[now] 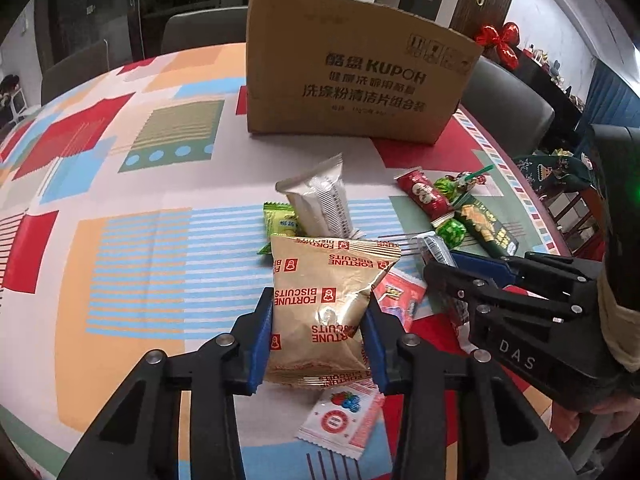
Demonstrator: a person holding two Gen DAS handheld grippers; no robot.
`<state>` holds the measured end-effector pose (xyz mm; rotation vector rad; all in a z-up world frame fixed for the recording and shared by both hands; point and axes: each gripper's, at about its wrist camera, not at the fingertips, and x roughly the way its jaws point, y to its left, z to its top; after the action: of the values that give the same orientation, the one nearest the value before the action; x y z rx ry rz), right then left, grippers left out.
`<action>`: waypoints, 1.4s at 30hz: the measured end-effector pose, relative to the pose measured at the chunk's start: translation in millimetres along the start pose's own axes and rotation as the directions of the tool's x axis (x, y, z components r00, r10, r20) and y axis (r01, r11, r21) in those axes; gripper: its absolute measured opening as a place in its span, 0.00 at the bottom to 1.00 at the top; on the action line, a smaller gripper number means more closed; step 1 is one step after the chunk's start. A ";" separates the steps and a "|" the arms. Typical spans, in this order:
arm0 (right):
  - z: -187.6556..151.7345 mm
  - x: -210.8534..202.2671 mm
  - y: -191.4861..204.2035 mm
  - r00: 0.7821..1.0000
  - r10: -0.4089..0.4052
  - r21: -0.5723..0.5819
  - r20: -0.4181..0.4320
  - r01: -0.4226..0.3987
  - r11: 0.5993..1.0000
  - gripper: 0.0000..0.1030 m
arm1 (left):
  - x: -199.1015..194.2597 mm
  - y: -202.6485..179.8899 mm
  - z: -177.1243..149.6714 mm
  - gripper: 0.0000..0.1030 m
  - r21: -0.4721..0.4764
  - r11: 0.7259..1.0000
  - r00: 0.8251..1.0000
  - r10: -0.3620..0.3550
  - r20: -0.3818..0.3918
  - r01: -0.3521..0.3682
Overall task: Organize snacks
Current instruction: 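Grasp the gold Fortune biscuits pack with the left tool while the right tool grasps the silver bar, then carry both snacks into the cardboard box and open both tools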
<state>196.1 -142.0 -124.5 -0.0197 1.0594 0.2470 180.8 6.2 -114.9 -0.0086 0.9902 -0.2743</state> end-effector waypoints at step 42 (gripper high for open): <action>68.6 -137.0 -33.0 0.926 0.023 0.045 0.377 -0.043 0.998 0.20 | -100.0 -58.2 116.9 0.39 0.138 0.987 0.950 0.038 0.310 -0.085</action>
<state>198.4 -191.2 24.3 0.0902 0.6817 0.2416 212.5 -40.4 39.6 0.1141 0.6569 -0.2796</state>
